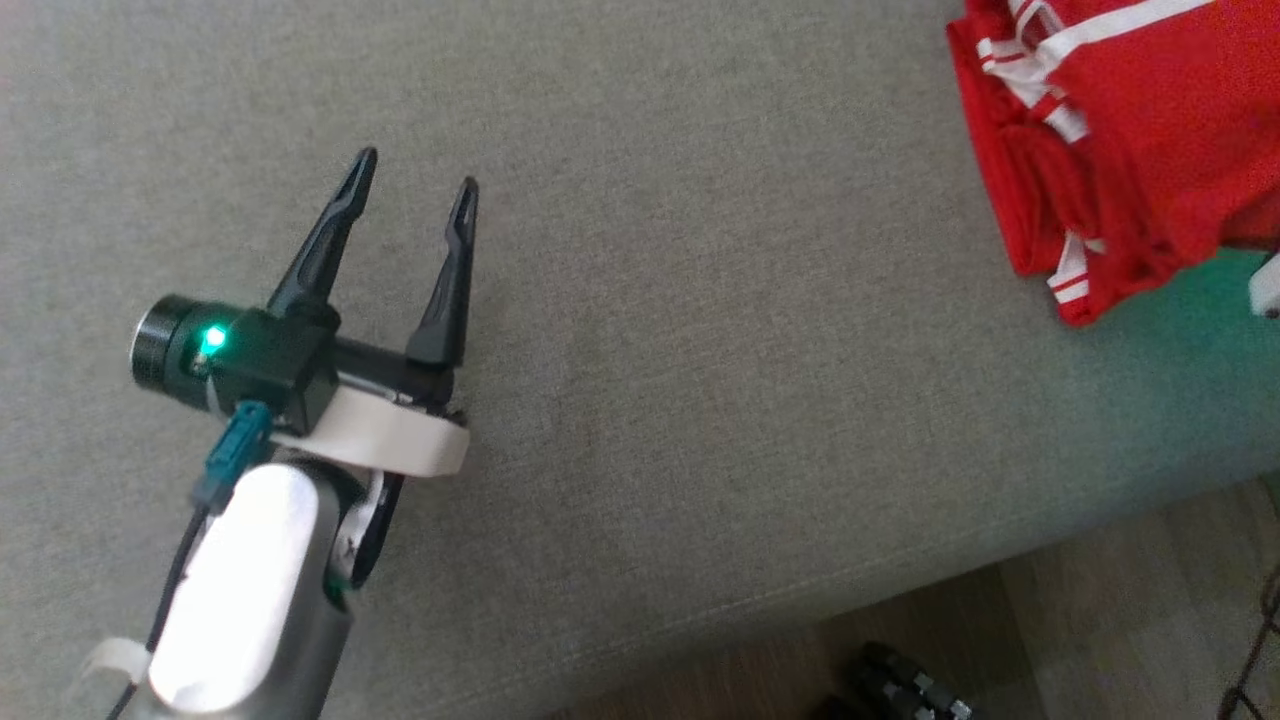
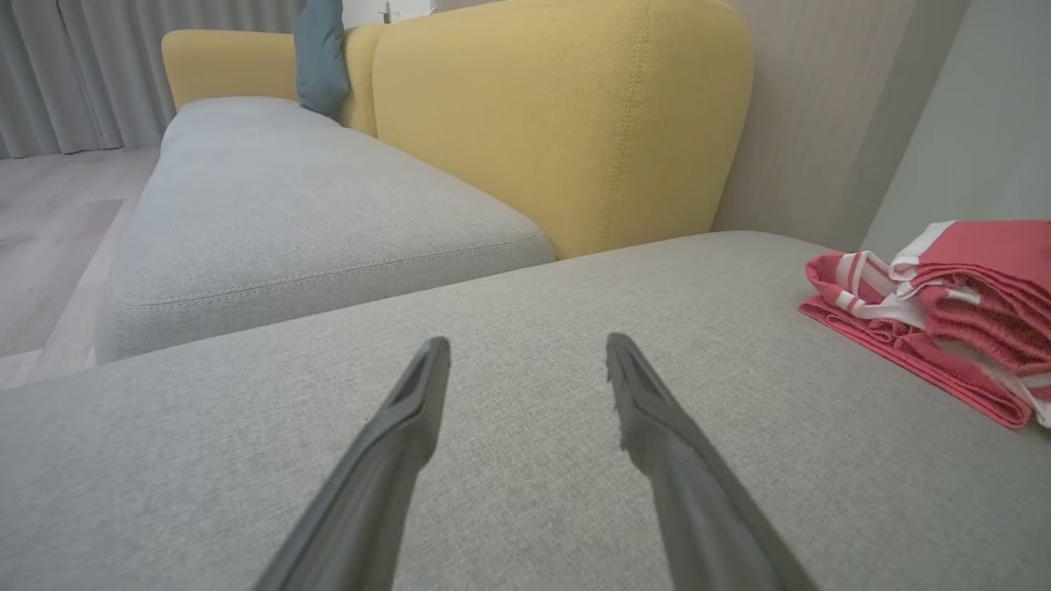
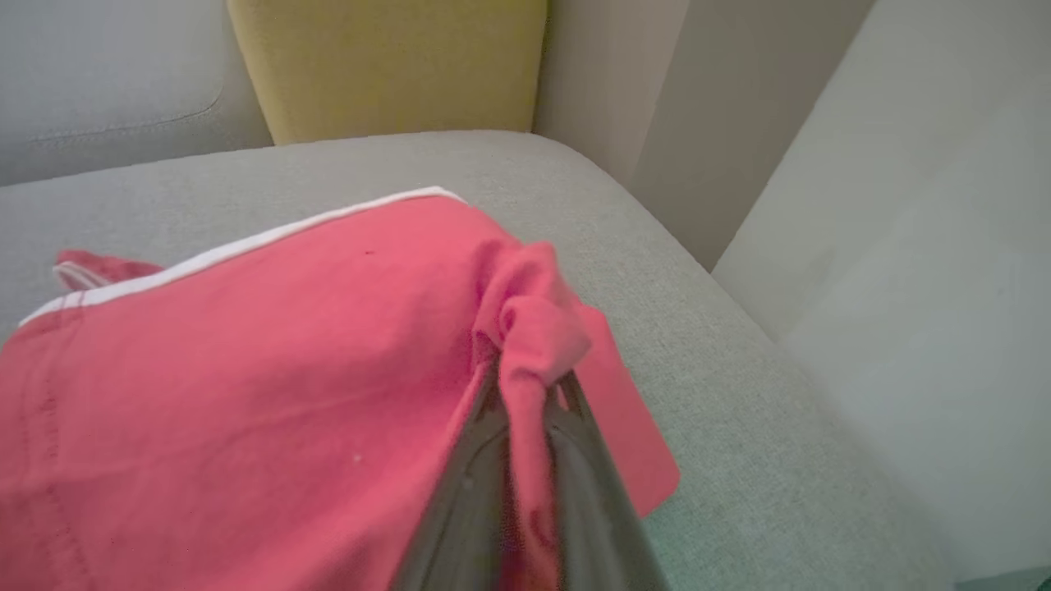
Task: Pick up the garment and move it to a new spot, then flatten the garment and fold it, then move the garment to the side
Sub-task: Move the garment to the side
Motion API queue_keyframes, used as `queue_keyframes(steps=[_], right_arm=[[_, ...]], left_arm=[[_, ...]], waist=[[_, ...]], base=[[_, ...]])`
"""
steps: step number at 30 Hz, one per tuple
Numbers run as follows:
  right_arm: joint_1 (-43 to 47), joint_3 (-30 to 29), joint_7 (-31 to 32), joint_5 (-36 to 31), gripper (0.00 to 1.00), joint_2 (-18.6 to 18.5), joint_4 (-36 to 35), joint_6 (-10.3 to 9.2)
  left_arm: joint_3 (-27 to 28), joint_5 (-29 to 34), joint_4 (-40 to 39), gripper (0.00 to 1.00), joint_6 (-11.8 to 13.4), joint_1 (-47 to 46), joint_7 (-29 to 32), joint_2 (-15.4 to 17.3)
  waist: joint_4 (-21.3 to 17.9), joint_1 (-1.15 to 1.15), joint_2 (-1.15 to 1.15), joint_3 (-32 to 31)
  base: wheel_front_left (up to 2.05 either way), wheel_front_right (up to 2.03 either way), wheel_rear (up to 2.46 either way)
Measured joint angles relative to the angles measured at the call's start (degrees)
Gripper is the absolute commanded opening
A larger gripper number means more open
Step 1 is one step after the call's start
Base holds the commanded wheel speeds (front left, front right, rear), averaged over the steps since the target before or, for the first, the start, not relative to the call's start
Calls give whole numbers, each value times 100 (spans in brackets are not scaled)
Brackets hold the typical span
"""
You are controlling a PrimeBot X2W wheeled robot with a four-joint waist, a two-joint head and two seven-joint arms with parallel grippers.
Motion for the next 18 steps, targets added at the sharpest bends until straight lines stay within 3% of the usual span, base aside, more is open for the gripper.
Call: queue_keyframes(steps=[5, 6, 7, 8, 9, 14, 18], right_arm=[[-259, -298, -105, 3, 0, 77, 390, 0], [-300, -333, -146, -10, 8, 77, 475, 0], [-339, -368, -166, -10, 38, 79, 550, 0], [-370, -413, -227, -19, 78, 82, 621, 0], [-381, -464, -265, -66, 100, 82, 676, 0], [-309, -560, -588, -423, 100, 107, 711, 0], [471, -775, -1011, -632, 100, 283, -120, 0]], left_arm=[[-113, 57, -24, 100, -3, -153, 0, 10], [-125, 57, -23, 100, -26, -181, 0, 10], [-127, 58, -20, 100, -46, -208, 0, 12], [-130, 58, -13, 100, -48, -229, 0, 16], [-133, 58, 1, 100, -53, -246, -1, 16], [-158, 45, 171, 100, -94, -255, -59, 19], [-140, -49, 316, 100, -15, -107, -152, -29]], waist=[[-5, 0, 0, 242], [-2, 0, 0, 297], [1, 0, 0, 345], [8, 0, 0, 385], [16, 0, 0, 412], [81, -1, 0, 307], [162, -1, 0, -28]], base=[[0, 0, 0], [0, 0, 0], [0, 0, 0], [0, 0, 0], [0, 0, 0], [0, 0, 0], [0, 0, 0]])
